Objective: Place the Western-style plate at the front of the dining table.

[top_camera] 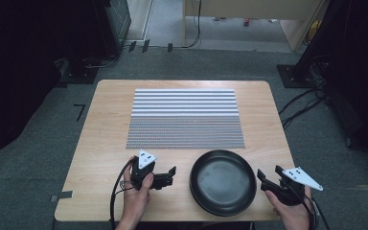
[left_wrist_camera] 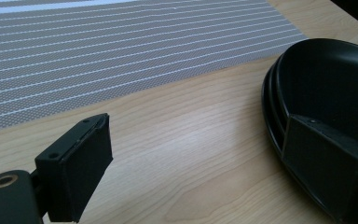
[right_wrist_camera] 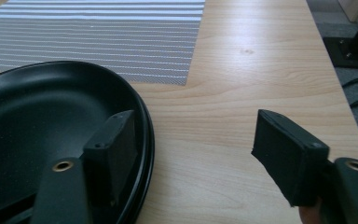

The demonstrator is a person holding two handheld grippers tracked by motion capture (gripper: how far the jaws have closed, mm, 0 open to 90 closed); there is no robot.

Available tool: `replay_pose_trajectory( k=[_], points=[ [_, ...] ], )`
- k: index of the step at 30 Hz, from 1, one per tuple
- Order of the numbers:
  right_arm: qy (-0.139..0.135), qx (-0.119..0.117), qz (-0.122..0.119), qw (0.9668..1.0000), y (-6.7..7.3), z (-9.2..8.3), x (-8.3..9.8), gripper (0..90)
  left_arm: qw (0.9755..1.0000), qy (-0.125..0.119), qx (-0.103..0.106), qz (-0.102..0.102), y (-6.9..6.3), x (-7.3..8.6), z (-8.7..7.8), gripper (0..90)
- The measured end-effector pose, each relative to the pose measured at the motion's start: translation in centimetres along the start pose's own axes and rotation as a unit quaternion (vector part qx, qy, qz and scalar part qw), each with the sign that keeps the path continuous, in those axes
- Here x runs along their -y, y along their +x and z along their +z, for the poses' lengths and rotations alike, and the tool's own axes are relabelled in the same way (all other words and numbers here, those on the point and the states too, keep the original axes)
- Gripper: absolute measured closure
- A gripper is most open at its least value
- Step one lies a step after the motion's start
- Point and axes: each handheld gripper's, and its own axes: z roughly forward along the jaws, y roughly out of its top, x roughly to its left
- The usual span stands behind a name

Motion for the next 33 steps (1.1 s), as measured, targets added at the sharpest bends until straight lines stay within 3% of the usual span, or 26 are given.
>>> replay_pose_trajectory(
  k=[6, 16, 21, 24, 27, 30, 31, 33],
  points=[
    [0.009, -0.025, -0.001, 0.9996, 0.2, 0.4, 0.3, 46.5, 0.9999, 0.004, 0.009, 0.009, -1.1, 0.1, 0.4, 8.1],
    [0.03, -0.042, -0.014, 0.9985, 0.6, 1.1, 0.8, 53.2, 0.9992, 0.009, 0.034, 0.017, -2.6, 0.6, 0.9, 8.1],
    [0.042, -0.056, 0.001, 0.9976, 0.4, 1.5, 1.1, 58.8, 0.9981, 0.015, 0.054, 0.024, -3.4, 0.9, 1.2, 8.8],
    [0.048, -0.072, 0.013, 0.9961, 0.2, 1.7, 1.1, 62.7, 0.9981, 0.017, 0.052, 0.028, -3.9, 1.1, 1.3, 14.6],
    [0.054, -0.075, 0.017, 0.9956, 0.1, 1.8, 1.2, 63.1, 0.9975, 0.019, 0.06, 0.032, -4.2, 1.2, 1.3, 16.5],
    [0.057, -0.073, 0.02, 0.9955, 0.3, 1.7, 1.2, 64.0, 0.9974, 0.011, 0.063, 0.033, -4.7, 1.3, 1.2, 24.2],
    [0.05, -0.078, 0.029, 0.9953, 0.2, 1.7, 1.2, 69.6, 0.9971, 0.01, 0.067, 0.034, -4.8, 1.3, 1.1, 26.3],
    [0.046, -0.081, 0.032, 0.9952, 0.2, 1.7, 1.3, 71.4, 0.9964, 0.008, 0.077, 0.036, -5.0, 1.3, 1.1, 30.8]
  ],
)
